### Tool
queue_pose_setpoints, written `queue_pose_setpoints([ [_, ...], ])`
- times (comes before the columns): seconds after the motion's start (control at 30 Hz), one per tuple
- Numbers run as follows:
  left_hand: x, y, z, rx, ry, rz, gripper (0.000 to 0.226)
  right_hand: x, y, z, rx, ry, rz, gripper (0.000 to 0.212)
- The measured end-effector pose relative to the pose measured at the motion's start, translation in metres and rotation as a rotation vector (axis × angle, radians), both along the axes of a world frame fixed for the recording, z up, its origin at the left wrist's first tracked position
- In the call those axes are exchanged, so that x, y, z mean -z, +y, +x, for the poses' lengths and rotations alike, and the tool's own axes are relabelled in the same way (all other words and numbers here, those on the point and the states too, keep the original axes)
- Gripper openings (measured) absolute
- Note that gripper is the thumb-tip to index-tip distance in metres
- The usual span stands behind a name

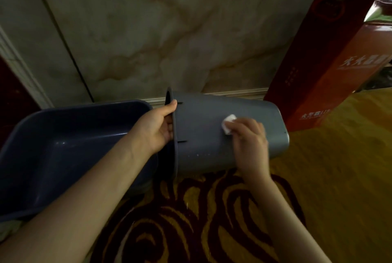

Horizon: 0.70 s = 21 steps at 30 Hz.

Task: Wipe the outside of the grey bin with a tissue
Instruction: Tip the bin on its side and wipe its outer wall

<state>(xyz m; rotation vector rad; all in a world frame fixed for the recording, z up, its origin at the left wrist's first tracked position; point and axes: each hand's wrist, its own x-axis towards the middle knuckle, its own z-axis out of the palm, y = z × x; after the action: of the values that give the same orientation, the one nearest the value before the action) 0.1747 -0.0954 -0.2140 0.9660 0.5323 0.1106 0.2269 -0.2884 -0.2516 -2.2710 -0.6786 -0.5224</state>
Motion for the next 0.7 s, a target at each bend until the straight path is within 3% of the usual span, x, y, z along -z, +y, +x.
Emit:
queue_pose_setpoints([
  [0.13,-0.002,0.000,0.000,0.031,-0.001,0.014,0.016,0.013,-0.047,0.031,0.267,0.074,0.040,0.025],
  [0.27,-0.004,0.005,0.002,0.075,0.031,0.069,0.017,0.010,-0.050,0.031,0.381,0.114,0.129,0.024],
  [0.33,-0.005,0.007,0.002,0.083,0.044,0.075,0.015,0.003,-0.030,0.009,0.305,0.024,0.163,0.024],
  [0.5,-0.004,0.005,0.006,0.065,0.057,0.092,0.017,0.002,0.036,-0.060,-0.215,-0.127,0.040,0.023],
  [0.7,-0.003,0.008,0.008,0.050,0.050,0.095,0.017,0.013,0.031,-0.046,-0.151,-0.121,0.014,0.023],
])
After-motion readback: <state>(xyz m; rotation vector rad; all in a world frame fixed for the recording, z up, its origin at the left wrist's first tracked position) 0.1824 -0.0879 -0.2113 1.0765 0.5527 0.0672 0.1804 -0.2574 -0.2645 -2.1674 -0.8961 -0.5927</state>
